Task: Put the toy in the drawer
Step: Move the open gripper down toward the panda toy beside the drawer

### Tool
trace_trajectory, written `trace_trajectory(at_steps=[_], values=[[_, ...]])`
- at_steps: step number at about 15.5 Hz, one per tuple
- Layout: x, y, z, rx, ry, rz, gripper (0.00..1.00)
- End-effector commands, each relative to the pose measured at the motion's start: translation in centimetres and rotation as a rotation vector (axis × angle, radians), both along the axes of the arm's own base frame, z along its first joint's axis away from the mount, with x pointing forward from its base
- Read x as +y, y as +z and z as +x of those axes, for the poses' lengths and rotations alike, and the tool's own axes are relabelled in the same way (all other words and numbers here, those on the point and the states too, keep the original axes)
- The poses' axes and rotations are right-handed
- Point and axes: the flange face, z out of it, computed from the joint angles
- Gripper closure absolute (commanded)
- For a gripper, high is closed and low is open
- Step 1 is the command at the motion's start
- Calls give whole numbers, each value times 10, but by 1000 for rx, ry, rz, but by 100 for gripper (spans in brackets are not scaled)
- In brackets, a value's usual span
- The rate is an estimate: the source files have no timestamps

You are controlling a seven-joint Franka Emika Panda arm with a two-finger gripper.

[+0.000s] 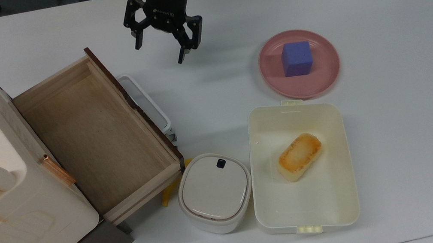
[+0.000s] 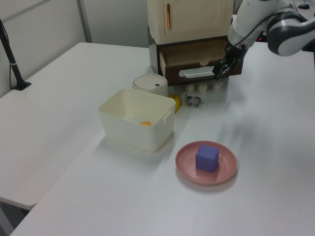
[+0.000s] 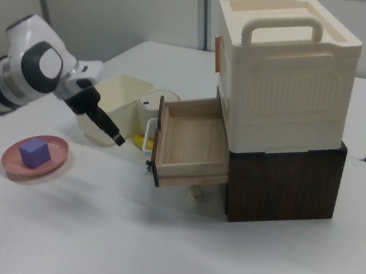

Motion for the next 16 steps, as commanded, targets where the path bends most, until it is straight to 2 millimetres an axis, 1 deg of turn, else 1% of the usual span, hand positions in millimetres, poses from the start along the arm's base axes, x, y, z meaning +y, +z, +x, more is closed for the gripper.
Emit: trace_trajectory(at_steps=[1,2,3,4,6,8,9,12,14,16], values=[[20,-58,-6,-38,-48,-54,0],[29,-79,-2,-59,-55,-72,0],[27,-96,1,-87,-71,-93,0],[23,-109,4,-119,-91,-104,0],[16,-118,15,-184,-123,-86,0],[8,-123,37,-224,-170,-53,0],[2,-130,49,-238,-174,-54,0],[-10,-144,69,-273,-169,-32,0],[-13,-154,84,-286,-185,-28,0],[-13,-164,93,-282,-182,-32,0]])
